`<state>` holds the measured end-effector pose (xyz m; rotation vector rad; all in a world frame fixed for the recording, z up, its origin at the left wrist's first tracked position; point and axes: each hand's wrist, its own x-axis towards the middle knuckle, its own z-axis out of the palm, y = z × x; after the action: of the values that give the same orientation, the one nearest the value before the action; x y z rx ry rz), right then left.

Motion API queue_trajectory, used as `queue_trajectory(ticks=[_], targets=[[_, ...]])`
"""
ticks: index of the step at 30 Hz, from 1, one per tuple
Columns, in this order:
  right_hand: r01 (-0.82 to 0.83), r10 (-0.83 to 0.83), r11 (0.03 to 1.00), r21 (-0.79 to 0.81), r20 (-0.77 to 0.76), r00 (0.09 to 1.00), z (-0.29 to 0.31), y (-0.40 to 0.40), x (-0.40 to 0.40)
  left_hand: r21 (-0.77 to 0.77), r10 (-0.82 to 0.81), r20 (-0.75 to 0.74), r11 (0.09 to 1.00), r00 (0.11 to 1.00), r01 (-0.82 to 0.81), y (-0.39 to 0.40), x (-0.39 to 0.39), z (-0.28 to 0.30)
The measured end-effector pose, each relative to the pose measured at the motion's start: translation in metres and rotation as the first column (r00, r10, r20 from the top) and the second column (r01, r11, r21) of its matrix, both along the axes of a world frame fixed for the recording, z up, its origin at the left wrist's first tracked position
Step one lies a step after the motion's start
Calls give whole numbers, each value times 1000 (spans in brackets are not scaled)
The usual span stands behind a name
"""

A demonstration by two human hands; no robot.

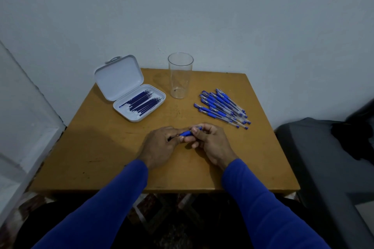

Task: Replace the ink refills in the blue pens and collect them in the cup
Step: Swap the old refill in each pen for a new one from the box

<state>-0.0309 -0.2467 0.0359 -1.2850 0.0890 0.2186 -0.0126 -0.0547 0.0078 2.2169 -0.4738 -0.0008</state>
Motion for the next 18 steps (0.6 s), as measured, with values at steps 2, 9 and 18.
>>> queue_trajectory(ticks=[2,9,18], targets=[[1,-1,1000,-7,-7,1000,0,0,0,9,2,7,1000,1000,-2,0,1,0],[-11,11,999,-40,3,1000,6,1,-4,-2,0,8,1000,1000,0,0,0,0],[34,-33,999,33,-19,999,7,-1,-6,21,-10,-18,1000,1000,10,2,2,0]])
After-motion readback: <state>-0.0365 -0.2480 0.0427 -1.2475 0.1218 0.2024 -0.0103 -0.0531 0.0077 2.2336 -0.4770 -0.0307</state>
